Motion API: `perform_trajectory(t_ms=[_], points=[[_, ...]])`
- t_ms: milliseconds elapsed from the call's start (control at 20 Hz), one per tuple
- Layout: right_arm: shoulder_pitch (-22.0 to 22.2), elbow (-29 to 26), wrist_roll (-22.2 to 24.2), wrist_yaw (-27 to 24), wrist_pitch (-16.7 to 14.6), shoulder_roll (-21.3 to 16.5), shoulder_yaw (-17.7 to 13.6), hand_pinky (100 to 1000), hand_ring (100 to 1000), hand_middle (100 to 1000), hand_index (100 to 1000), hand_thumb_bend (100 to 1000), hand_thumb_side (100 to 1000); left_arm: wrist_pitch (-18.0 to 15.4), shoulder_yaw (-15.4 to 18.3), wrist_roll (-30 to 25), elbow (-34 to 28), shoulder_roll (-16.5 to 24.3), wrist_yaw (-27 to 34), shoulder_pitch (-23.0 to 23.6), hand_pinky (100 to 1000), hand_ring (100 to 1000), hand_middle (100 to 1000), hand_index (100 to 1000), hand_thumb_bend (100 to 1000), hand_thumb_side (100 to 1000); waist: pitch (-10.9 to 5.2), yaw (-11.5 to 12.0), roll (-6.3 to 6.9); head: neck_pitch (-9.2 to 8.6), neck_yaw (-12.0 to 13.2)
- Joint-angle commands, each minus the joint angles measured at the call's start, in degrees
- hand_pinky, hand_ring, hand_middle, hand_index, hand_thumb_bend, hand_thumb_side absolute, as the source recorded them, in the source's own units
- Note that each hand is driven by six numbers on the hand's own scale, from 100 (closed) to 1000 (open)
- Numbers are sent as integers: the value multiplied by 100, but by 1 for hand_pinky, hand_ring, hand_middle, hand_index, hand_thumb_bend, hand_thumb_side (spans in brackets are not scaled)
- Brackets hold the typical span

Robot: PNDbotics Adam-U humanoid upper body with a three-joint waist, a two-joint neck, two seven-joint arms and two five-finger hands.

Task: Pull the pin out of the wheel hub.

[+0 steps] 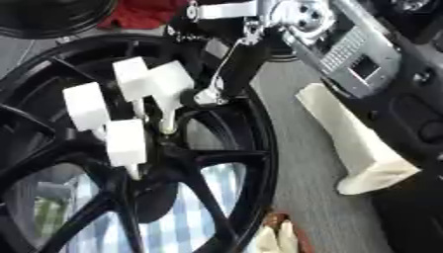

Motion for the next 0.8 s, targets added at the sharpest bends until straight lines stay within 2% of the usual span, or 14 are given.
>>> perform_trajectory(t_ms=[50, 200, 250, 300, 600, 650, 700, 800], points=[[-94, -69, -70, -125, -6, -256, -191, 719, 602, 376, 431, 221, 100, 2, 24, 10, -113, 83, 3, 0, 872, 625, 677, 762, 100, 734, -189, -16, 38, -25, 29], [-66, -78, -137, -240, -9, -312, -265, 718, 600, 373, 427, 211, 100, 3, 25, 12, -113, 88, 2, -7, 872, 626, 677, 762, 100, 733, -192, -20, 33, -25, 58], [-59, -87, -166, -278, -12, -330, -290, 718, 599, 373, 425, 176, 100, 0, 25, 13, -113, 89, 4, -12, 872, 626, 677, 762, 100, 733, -192, -19, 33, -22, 65], [-52, -98, -199, -320, -17, -349, -317, 718, 598, 372, 423, 202, 100, -2, 25, 12, -113, 90, 7, -16, 872, 626, 677, 762, 100, 733, -192, -16, 33, -20, 70], [5, -116, -381, -545, -27, -473, -472, 717, 595, 367, 416, 191, 100, 6, 24, 12, -113, 89, 17, -28, 871, 626, 678, 762, 100, 734, -193, -28, 25, -32, 91], [22, -120, -405, -573, -28, -501, -500, 718, 595, 366, 415, 162, 100, 8, 24, 12, -113, 91, 18, -24, 871, 626, 678, 762, 100, 733, -195, -37, 24, -26, 98], [45, -125, -431, -603, -30, -535, -530, 718, 595, 366, 415, 189, 100, 9, 26, 13, -113, 91, 17, -20, 871, 626, 678, 762, 100, 734, -196, -44, 23, -24, 104], [106, -137, -482, -684, -38, -613, -601, 718, 594, 366, 413, 184, 100, 11, 35, 22, -113, 89, 16, -7, 871, 625, 678, 762, 100, 734, -197, -65, 22, -25, 121]])
